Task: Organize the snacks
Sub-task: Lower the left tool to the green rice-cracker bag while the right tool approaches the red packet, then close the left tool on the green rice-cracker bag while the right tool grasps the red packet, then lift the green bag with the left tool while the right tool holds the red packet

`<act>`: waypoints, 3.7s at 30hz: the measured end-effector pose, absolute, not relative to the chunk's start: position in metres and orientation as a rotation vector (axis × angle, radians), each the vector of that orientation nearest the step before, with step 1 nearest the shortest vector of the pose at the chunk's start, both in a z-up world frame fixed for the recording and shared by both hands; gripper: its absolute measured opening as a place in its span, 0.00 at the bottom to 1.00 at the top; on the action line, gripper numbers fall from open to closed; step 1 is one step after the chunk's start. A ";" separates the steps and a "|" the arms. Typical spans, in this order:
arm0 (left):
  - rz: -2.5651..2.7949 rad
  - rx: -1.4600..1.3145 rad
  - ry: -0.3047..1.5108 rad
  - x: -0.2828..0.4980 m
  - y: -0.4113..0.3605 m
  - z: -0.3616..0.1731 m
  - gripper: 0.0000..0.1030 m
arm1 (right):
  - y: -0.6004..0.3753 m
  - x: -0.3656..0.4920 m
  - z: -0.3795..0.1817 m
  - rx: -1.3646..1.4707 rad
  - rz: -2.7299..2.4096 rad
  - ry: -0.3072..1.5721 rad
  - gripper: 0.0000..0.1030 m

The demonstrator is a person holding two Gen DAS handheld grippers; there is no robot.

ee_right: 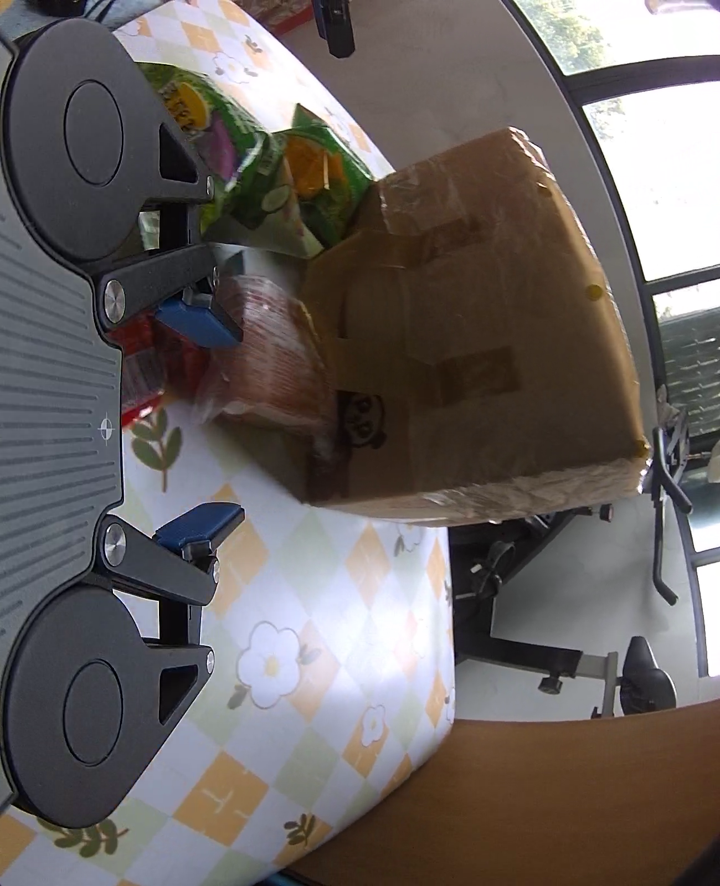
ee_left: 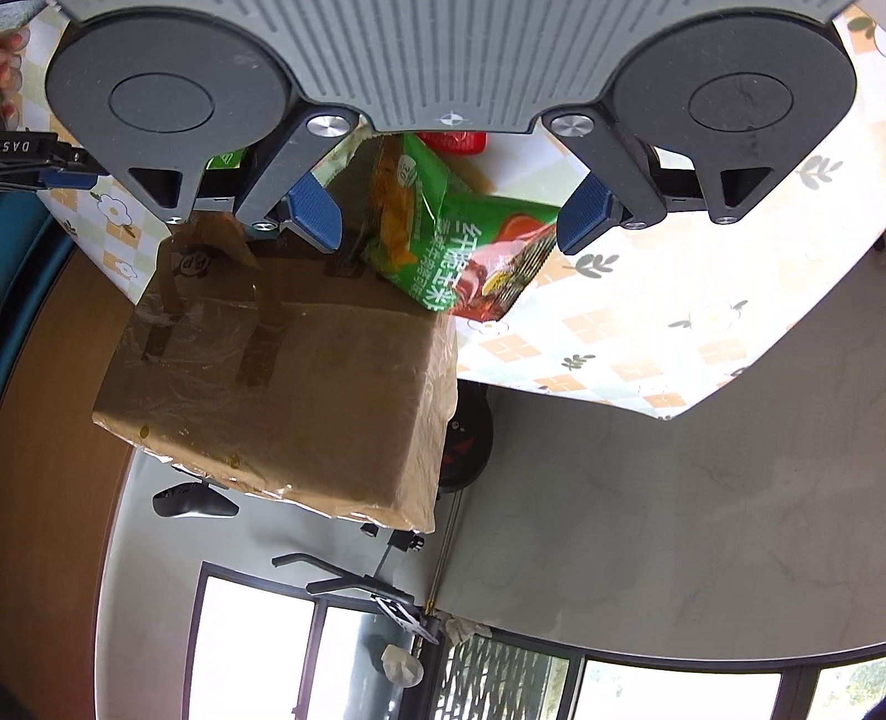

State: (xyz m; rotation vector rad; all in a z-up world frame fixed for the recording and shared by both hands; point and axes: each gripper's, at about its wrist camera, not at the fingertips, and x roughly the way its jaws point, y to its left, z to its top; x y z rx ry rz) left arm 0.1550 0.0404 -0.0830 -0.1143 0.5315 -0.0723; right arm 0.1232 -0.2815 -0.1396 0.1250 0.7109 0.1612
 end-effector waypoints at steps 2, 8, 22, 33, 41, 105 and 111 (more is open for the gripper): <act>-0.066 -0.116 0.541 0.151 0.040 -0.089 0.84 | -0.273 0.120 -0.145 0.099 0.178 0.727 0.58; -0.067 -0.126 0.553 0.143 0.040 -0.097 0.84 | -0.252 0.129 -0.154 0.069 0.226 0.760 0.57; -0.068 -0.131 0.576 0.148 0.036 -0.105 0.84 | -0.229 0.147 -0.166 0.058 0.267 0.806 0.56; -0.063 -0.141 0.590 0.152 0.035 -0.109 0.84 | -0.247 0.129 -0.158 0.113 0.261 0.736 0.39; -0.073 -0.132 0.585 0.151 0.034 -0.107 0.84 | -0.245 0.124 -0.152 0.096 0.245 0.708 0.33; -0.160 -0.341 0.818 0.216 0.003 -0.141 0.98 | -0.255 0.109 -0.146 0.131 0.224 0.702 0.32; -0.161 -0.300 0.805 0.212 -0.002 -0.145 1.00 | -0.255 0.108 -0.146 0.131 0.225 0.702 0.32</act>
